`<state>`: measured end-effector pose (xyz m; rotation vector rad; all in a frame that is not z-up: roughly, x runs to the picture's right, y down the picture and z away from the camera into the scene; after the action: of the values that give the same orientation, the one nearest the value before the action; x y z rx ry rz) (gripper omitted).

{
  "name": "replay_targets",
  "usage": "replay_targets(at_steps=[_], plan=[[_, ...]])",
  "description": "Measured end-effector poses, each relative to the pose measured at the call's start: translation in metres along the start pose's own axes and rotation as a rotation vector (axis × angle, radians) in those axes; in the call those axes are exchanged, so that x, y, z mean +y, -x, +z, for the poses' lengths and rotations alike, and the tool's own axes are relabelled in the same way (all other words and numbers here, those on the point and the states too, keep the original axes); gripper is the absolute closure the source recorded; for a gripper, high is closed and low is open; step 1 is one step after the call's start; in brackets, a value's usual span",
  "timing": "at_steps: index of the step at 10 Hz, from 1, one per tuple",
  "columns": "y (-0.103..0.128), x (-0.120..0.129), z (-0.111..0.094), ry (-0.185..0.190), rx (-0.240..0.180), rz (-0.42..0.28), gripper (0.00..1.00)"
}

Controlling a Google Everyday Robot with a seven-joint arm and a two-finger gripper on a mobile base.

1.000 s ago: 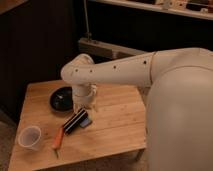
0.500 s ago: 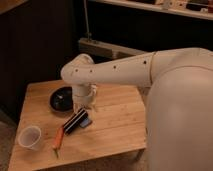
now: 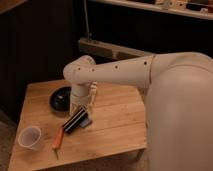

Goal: Drag the pepper across the table

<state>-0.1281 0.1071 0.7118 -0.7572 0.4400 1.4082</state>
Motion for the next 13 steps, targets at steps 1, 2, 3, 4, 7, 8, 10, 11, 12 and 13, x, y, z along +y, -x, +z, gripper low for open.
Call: replay_targets(at_steps=[1,2,3,4,7,8,10,11,12,13], plan=[[-0.002,0.006,0.004,0.008,0.004,-0.012,0.35],[-0.008,0.015,0.009,0.004,0.005,-0.024,0.35],[-0.014,0.024,0.017,-0.013,0.003,-0.032,0.35],[-0.021,0.033,0.025,-0.036,0.001,-0.04,0.35],[-0.044,0.067,0.053,-0.114,0.002,-0.073,0.35],[-0.045,0.071,0.067,-0.132,0.004,-0.08,0.35],[-0.042,0.075,0.086,-0.143,0.008,-0.075,0.35],[-0.04,0.078,0.094,-0.141,0.009,-0.071,0.35],[-0.038,0.08,0.102,-0.137,0.009,-0.063,0.35],[-0.037,0.082,0.11,-0.128,0.008,-0.06,0.35]])
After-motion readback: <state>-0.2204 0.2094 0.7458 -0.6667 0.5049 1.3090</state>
